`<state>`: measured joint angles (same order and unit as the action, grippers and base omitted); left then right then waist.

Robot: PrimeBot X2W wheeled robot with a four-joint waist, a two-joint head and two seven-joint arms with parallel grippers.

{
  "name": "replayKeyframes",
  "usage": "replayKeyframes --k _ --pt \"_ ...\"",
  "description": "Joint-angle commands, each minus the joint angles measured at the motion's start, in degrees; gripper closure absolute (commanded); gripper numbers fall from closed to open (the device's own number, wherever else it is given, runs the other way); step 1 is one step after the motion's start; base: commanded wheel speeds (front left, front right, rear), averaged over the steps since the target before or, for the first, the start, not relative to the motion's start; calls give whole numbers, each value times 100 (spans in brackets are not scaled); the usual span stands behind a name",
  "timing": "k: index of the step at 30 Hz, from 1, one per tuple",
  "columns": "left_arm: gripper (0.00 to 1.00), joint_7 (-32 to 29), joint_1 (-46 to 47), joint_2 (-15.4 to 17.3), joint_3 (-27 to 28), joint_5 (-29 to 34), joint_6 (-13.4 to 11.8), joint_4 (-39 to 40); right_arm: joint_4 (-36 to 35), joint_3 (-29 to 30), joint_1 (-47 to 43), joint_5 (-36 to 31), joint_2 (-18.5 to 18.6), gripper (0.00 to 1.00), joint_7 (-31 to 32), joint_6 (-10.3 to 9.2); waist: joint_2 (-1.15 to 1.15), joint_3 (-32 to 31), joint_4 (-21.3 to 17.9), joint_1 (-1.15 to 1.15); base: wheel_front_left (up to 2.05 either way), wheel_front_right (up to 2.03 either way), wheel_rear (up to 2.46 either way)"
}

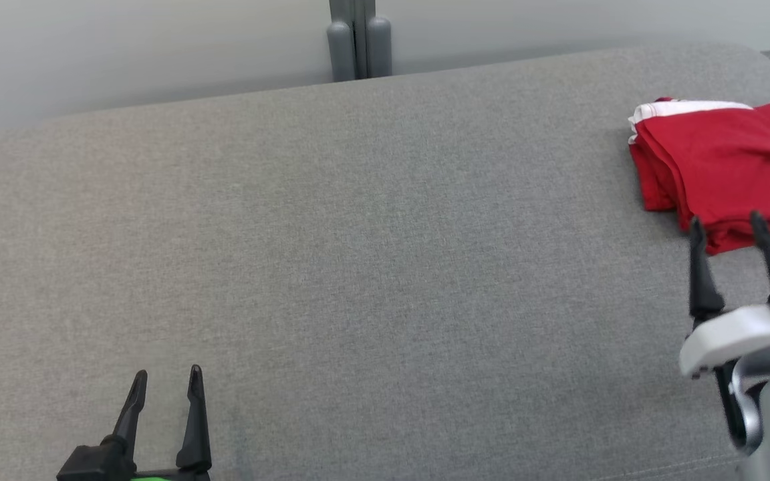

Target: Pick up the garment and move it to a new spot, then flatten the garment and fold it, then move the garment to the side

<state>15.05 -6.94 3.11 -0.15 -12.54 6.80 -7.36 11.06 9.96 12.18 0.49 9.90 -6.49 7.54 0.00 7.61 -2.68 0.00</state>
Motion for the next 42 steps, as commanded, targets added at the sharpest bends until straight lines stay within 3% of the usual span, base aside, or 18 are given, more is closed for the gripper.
replayKeyframes --k 1,6,10,21,36,37,42 --pt "0 14 -113 -7 64 47 -12 -12 -77 -101 -376 -101 -146 0 -231 -11 0 -566 359 0 0 0 0" --pt "0 14 -259 -16 194 40 -69 -170 35 -220 -1271 -233 -584 0 -790 -12 0 -765 434 0 0 0 0" --pt "0 14 -340 -17 166 -65 -97 -318 6 -368 -1599 -218 -681 0 -877 -12 0 -825 458 0 0 0 0" --pt "0 14 -210 -18 30 -66 -64 -391 -272 -687 -1909 100 -693 0 -872 -12 0 -875 583 0 0 0 0" --pt "0 14 -201 -19 -61 -28 -14 -448 -263 -698 -1991 180 -696 0 -873 -12 0 -926 369 0 0 0 0" --pt "100 -1 -244 -24 -55 -59 -25 -447 -237 -703 -1921 151 -709 100 -851 0 0 -927 370 0 0 0 0" --pt "100 -126 -167 -40 -16 -434 -21 -556 -145 -705 -1870 577 -720 100 -765 0 0 -922 367 0 0 0 0"
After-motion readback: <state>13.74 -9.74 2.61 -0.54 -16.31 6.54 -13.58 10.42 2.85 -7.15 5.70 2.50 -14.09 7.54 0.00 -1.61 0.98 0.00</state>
